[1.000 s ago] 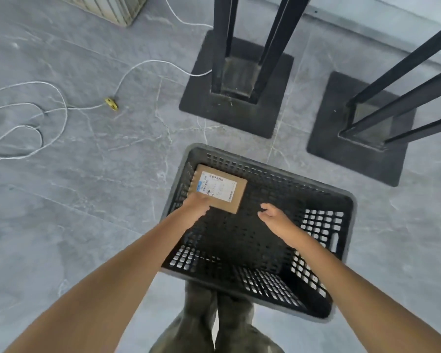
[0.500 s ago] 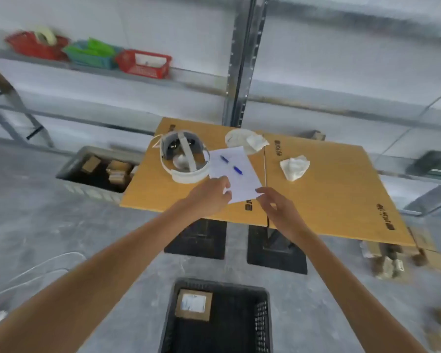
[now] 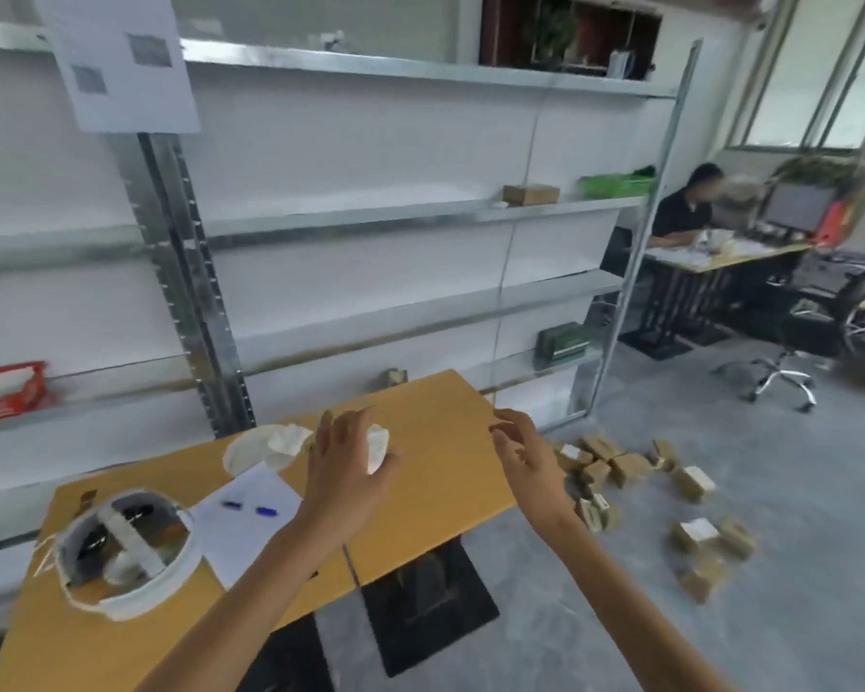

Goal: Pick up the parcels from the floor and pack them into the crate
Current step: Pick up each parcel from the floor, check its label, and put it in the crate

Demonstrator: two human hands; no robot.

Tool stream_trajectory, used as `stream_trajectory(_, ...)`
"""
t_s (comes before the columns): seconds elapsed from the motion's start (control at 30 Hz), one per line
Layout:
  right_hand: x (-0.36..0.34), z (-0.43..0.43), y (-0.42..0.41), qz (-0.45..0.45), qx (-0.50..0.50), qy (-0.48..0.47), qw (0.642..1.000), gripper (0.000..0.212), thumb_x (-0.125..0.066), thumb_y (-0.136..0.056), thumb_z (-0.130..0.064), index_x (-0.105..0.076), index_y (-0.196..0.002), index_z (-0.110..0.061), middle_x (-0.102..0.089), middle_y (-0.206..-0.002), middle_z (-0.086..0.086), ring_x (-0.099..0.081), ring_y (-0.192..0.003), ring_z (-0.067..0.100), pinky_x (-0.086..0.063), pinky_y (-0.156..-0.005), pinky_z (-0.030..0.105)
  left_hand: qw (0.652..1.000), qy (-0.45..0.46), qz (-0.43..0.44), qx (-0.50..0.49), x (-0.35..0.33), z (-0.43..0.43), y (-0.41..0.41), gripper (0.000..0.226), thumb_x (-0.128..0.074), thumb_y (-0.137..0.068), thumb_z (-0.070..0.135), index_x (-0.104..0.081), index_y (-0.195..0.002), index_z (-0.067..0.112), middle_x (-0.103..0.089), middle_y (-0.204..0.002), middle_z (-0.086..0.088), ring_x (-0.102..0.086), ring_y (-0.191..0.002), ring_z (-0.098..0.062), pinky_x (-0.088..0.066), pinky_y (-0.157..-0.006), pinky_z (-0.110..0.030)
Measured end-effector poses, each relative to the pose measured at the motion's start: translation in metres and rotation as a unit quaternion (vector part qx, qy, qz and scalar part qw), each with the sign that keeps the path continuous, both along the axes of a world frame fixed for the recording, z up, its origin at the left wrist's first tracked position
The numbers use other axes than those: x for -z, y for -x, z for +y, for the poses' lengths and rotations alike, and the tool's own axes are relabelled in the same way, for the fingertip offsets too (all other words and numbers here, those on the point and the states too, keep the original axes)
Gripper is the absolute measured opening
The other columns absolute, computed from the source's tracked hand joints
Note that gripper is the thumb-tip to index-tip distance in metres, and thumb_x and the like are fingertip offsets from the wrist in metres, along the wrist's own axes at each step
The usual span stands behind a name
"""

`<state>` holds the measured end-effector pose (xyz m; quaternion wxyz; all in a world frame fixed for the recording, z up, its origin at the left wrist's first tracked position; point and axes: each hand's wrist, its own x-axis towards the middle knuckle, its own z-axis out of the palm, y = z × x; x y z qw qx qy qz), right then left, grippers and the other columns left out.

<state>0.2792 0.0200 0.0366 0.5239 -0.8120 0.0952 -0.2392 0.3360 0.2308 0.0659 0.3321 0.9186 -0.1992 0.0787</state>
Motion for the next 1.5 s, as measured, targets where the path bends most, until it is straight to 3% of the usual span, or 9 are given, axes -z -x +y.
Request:
stream_trajectory(0.1,0.015,-0.042,0.024,0.019,0.015,-0.030,0.999,0.025,-0.046,-0.098,-0.028,-0.048,-0.123,-0.028,-0.060,-0.116,-0.004,-0.056,-0.110,0.011,-0.045,-0.087,0.023,0.998,-0.009,0.050,0.028,0.013,-0.047,0.004,0.064,-0.043,-0.092,0.048,-0.022,-0.146,0.021,-0.028,-0.149,-0.004,-0.009,-0.143,-0.027,-0.018,-0.115,-0.050)
stream_trajectory(0.23,0.035,-0.108,0.050,0.039,0.045,-0.057,0.997,0.030,-0.045,-0.097,-0.036,-0.045,-0.127,-0.032,-0.058,-0.118,-0.013,-0.056,-0.111,0.009,-0.047,-0.096,0.038,0.994,-0.022,0.088,0.063,0.027,-0.115,0.014,0.068,-0.035,-0.093,0.054,-0.008,-0.149,0.025,-0.008,-0.157,0.002,0.011,-0.145,-0.022,-0.004,-0.118,-0.050)
stream_trajectory(0.43,0.041,-0.245,0.085,0.021,0.114,-0.106,0.988,0.038,-0.038,-0.100,-0.031,-0.038,-0.137,-0.021,-0.051,-0.125,-0.007,-0.050,-0.113,0.002,-0.038,-0.085,0.010,0.990,-0.035,0.105,0.086,0.056,-0.240,0.020,0.075,-0.027,-0.089,0.063,0.000,-0.150,0.028,0.008,-0.158,0.009,0.025,-0.142,-0.017,0.007,-0.116,-0.051)
stream_trajectory(0.53,0.037,-0.325,0.097,0.017,0.149,-0.112,0.982,0.041,-0.033,-0.101,-0.034,-0.035,-0.140,-0.019,-0.046,-0.131,-0.004,-0.044,-0.122,0.010,-0.031,-0.094,0.022,0.986,-0.031,0.129,0.099,0.065,-0.318,0.024,0.080,-0.023,-0.085,0.068,0.005,-0.149,0.030,0.018,-0.156,0.012,0.031,-0.139,-0.016,0.012,-0.113,-0.051)
stream_trajectory(0.63,0.031,-0.400,0.106,0.022,0.164,-0.132,0.977,0.057,-0.037,-0.089,-0.057,-0.037,-0.135,-0.025,-0.047,-0.135,-0.001,-0.043,-0.122,0.012,-0.034,-0.092,0.026,0.982,-0.029,0.150,0.108,0.071,-0.394,0.025,0.085,-0.019,-0.080,0.076,0.010,-0.148,0.033,0.022,-0.155,0.012,0.033,-0.138,-0.016,0.013,-0.113,-0.052)
stream_trajectory(0.83,0.026,-0.507,0.114,0.034,0.201,-0.123,0.971,0.073,-0.031,-0.074,-0.065,-0.039,-0.134,-0.024,-0.052,-0.132,0.005,-0.044,-0.119,0.013,-0.030,-0.092,0.026,0.981,-0.022,0.163,0.102,0.079,-0.491,0.015,0.087,-0.016,-0.078,0.081,0.010,-0.148,0.035,0.019,-0.156,0.011,0.030,-0.139,-0.014,0.011,-0.114,-0.050)
stream_trajectory(1.13,0.049,-0.579,0.096,0.040,0.230,-0.157,0.960,0.045,-0.036,-0.097,-0.041,-0.040,-0.136,-0.019,-0.051,-0.132,0.008,-0.045,-0.117,0.013,-0.037,-0.074,0.011,0.982,-0.028,0.165,0.081,0.080,-0.530,-0.035,0.072,-0.024,-0.088,0.064,0.001,-0.149,0.033,0.011,-0.158,0.009,0.023,-0.142,-0.014,0.006,-0.117,-0.050)
stream_trajectory(1.23,0.055,-0.600,0.077,0.044,0.233,-0.151,0.960,0.053,-0.035,-0.090,-0.047,-0.041,-0.135,-0.020,-0.052,-0.130,0.008,-0.046,-0.118,0.014,-0.036,-0.086,0.021,0.983,-0.017,0.169,0.070,0.081,-0.538,-0.061,0.070,-0.025,-0.090,0.062,-0.003,-0.149,0.032,0.007,-0.158,0.007,0.019,-0.144,-0.014,0.003,-0.117,-0.050)
stream_trajectory(1.5,0.065,-0.672,-0.029,0.071,0.264,-0.183,0.944,0.038,-0.035,-0.100,-0.037,-0.042,-0.133,-0.019,-0.058,-0.116,0.002,-0.049,-0.114,0.015,-0.033,-0.095,0.032,0.973,-0.006,0.217,0.081,0.102,-0.601,-0.183,0.068,-0.029,-0.094,0.057,-0.012,-0.150,0.023,-0.008,-0.158,0.001,0.005,-0.146,-0.019,-0.009,-0.117,-0.050)
